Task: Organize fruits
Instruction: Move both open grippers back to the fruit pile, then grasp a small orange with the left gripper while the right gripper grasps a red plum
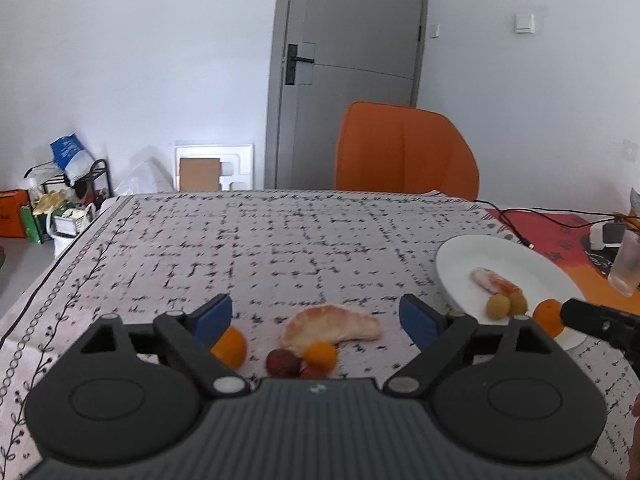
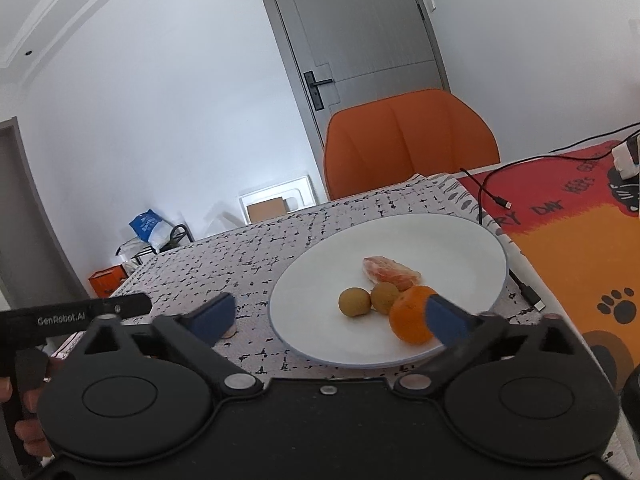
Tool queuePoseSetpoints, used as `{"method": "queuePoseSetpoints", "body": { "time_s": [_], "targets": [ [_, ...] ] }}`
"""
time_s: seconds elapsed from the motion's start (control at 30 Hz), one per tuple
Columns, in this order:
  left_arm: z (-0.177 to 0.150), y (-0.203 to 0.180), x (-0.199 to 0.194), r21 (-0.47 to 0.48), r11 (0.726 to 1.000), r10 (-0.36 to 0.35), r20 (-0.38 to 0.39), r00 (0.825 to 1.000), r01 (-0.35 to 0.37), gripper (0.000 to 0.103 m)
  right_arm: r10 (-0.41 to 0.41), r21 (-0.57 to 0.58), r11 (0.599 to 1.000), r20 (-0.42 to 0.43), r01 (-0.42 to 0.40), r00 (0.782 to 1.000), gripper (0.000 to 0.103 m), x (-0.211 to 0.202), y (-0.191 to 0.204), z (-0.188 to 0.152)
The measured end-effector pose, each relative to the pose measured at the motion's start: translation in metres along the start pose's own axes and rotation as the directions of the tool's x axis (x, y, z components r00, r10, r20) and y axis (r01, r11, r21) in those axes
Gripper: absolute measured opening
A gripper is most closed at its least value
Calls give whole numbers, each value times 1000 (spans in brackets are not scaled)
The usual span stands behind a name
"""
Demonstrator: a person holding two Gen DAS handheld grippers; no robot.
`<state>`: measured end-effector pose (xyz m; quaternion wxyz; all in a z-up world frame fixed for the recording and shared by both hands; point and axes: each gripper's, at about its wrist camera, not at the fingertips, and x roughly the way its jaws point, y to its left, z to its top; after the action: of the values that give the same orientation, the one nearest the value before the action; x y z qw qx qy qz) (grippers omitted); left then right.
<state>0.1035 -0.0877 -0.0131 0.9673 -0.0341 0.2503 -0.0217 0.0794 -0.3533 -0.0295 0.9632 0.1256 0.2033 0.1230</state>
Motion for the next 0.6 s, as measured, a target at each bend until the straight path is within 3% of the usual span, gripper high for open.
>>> {"method": "queuePoseSetpoints", "body": {
  "time_s": [0.6],
  "targets": [
    [-28,25,0,-51,999,-18,-38,999,17,92,21,-55,998,-52,-24,998,103,12,26,-6]
  ]
}}
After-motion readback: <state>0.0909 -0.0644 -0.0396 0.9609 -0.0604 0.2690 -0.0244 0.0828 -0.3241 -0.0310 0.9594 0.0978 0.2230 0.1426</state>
